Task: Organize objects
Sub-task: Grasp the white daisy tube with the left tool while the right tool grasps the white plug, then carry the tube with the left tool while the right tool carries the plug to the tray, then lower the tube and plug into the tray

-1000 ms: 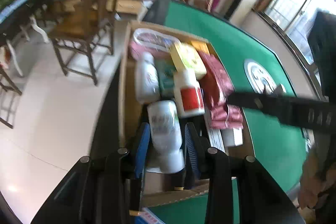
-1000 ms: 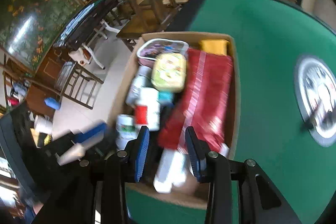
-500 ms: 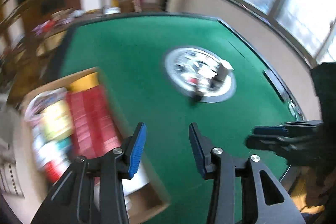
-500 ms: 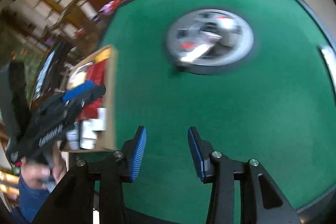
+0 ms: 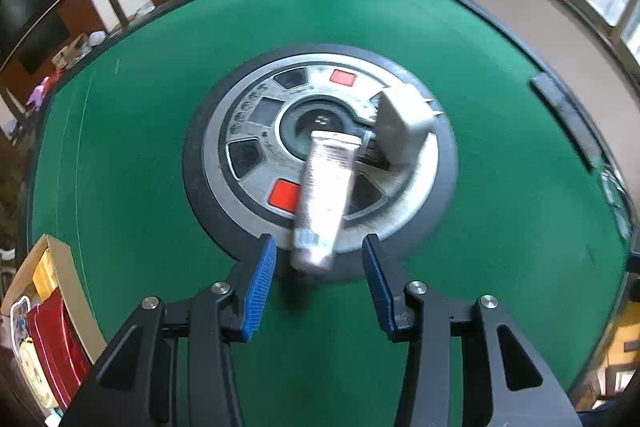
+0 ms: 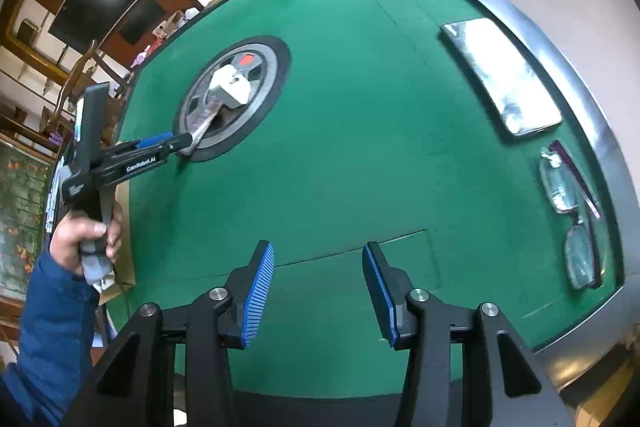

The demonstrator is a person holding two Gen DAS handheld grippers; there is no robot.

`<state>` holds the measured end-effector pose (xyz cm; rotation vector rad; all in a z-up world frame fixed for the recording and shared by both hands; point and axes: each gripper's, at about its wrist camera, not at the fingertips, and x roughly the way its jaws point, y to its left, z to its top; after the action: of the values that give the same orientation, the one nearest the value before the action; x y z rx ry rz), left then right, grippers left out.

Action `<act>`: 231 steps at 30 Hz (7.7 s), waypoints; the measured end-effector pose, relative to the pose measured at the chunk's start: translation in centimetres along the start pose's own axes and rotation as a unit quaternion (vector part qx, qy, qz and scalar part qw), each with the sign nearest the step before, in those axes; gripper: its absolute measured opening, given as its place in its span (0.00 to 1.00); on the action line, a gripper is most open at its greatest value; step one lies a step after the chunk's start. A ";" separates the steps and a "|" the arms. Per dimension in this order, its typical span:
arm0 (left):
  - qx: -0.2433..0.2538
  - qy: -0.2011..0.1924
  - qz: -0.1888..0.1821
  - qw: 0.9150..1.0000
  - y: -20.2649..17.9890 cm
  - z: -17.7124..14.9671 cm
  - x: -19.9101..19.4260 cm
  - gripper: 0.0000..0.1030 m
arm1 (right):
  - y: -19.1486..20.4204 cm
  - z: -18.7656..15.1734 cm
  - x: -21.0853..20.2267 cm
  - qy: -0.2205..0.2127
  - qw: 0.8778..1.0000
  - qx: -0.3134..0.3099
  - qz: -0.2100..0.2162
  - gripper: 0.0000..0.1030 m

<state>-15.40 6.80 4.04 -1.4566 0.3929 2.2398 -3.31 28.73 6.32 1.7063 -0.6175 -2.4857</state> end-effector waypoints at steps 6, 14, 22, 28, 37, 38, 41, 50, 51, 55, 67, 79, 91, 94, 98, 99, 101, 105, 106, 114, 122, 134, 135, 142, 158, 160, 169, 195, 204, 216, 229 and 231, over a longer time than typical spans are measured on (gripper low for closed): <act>-0.029 0.007 0.004 1.000 0.6 0.5 2.8 0.28 | -1.0 1.1 0.3 0.004 1.000 -0.007 -0.007 0.49; -0.080 -0.019 0.008 0.997 0.2 -3.5 1.2 0.27 | 4.8 6.0 1.7 -0.013 0.998 -0.065 0.012 0.49; -0.123 -0.025 0.014 0.992 -0.4 -11.6 -2.4 0.27 | 12.2 11.6 5.7 -0.036 0.994 -0.100 0.004 0.52; -0.130 -0.033 0.027 0.991 -1.1 -14.7 -3.9 0.27 | 14.0 14.2 10.2 -0.023 0.996 -0.086 -0.022 0.53; -0.137 -0.035 0.041 0.989 -1.1 -15.5 -4.1 0.27 | 14.5 15.3 15.4 0.010 0.993 -0.089 -0.078 0.53; -0.137 -0.035 0.043 0.989 -1.1 -15.4 -4.1 0.27 | 14.3 15.3 15.8 0.014 0.993 -0.086 -0.078 0.53; -0.139 -0.036 0.047 0.989 -1.2 -15.7 -4.1 0.28 | 13.5 15.3 16.4 0.015 0.993 -0.082 -0.084 0.43; -0.137 -0.040 0.065 0.988 -1.6 -14.9 -3.6 0.30 | 11.6 14.2 14.3 0.003 0.995 -0.081 -0.062 0.43; -0.136 -0.039 0.066 0.988 -1.6 -14.7 -3.5 0.33 | 11.4 13.8 13.9 0.003 0.995 -0.081 -0.055 0.43; -0.132 -0.043 0.067 0.988 -1.5 -14.1 -3.1 0.33 | 10.6 11.4 11.5 0.003 0.996 -0.088 -0.027 0.43; -0.117 -0.065 0.059 0.989 -2.5 -13.7 -4.0 0.30 | 8.8 3.0 7.7 0.020 0.996 -0.084 0.006 0.43; -0.072 -0.103 0.073 0.989 -4.1 -12.6 -8.3 0.08 | 8.1 0.5 6.0 0.012 0.998 -0.064 0.013 0.43; -0.077 -0.086 0.060 0.991 -2.8 -12.8 -8.8 0.11 | 7.8 -0.6 6.3 0.008 0.998 -0.053 0.020 0.43; -0.128 -0.066 0.021 0.989 -0.2 -12.9 -8.3 0.35 | 7.6 -0.7 6.4 0.006 0.998 -0.054 0.024 0.43; -0.212 -0.038 -0.049 0.975 2.6 -12.9 -6.8 0.35 | 7.0 -0.2 6.7 0.013 0.998 -0.057 0.027 0.43; -0.243 -0.032 -0.077 0.966 3.2 -12.6 -6.4 0.36 | 6.9 0.1 6.6 0.013 0.998 -0.058 0.029 0.43; -0.276 -0.024 -0.090 0.957 3.4 -11.9 -5.8 0.39 | 6.8 0.8 6.4 0.009 0.997 -0.064 0.030 0.43; -0.299 -0.011 -0.066 0.952 2.6 -9.3 -4.2 0.45 | 6.7 1.6 6.3 0.016 0.996 -0.080 0.030 0.43; -0.305 -0.006 -0.051 0.951 2.4 -8.5 -3.6 0.45 | 6.6 1.8 6.2 0.016 0.996 -0.086 0.029 0.43; -0.292 0.015 0.043 0.955 1.5 -6.2 0.2 0.29 | 5.2 2.5 5.8 0.020 0.994 -0.107 0.023 0.43; -0.269 -0.024 0.032 0.962 1.1 -9.1 0.0 0.26 | 5.1 2.1 5.4 0.015 0.995 -0.095 0.028 0.43; -0.210 -0.064 0.018 0.975 1.3 -11.3 -5.9 0.26 | 9.8 -0.7 6.2 0.002 0.996 -0.083 0.040 0.43; -0.202 -0.069 0.019 0.977 1.2 -11.4 -6.3 0.26 | 10.0 -0.9 6.2 0.001 0.996 -0.082 0.038 0.43; -0.174 -0.089 0.019 0.981 1.1 -12.6 -8.5 0.26 | 11.6 -1.9 7.0 0.002 0.995 -0.089 0.043 0.43; -0.197 -0.128 0.027 0.972 2.4 -14.0 -13.3 0.26 | 15.5 -0.6 6.1 0.008 0.988 -0.146 0.042 0.43; -0.200 -0.134 0.034 0.970 2.7 -14.2 -14.2 0.26 | 16.3 -0.3 5.7 0.001 0.987 -0.154 0.043 0.43; -0.181 -0.140 0.046 0.972 4.3 -15.3 -15.5 0.26 | 19.8 -1.1 6.3 -0.008 0.983 -0.171 0.064 0.43; -0.235 -0.143 0.109 0.955 10.7 -20.4 -19.0 0.26 | 28.9 -2.1 7.7 0.015 0.967 -0.233 0.099 0.43; -0.252 -0.132 0.124 0.951 13.2 -21.7 -18.5 0.26 | 31.5 -2.4 9.3 0.032 0.960 -0.258 0.102 0.43; -0.257 -0.139 0.136 0.947 14.1 -22.2 -18.3 0.26 | 33.2 -2.1 10.2 0.041 0.957 -0.268 0.099 0.43; -0.255 -0.142 0.132 0.947 15.9 -22.9 -18.7 0.26 | 36.4 -3.1 10.9 0.032 0.954 -0.278 0.104 0.43; -0.257 -0.138 0.132 0.947 16.1 -23.0 -18.5 0.26 | 36.5 -3.2 11.0 0.039 0.955 -0.273 0.108 0.43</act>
<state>1.10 -21.49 11.60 -1.3468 -0.1095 2.8692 -10.88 -8.64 8.79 1.4242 -0.0813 -2.1506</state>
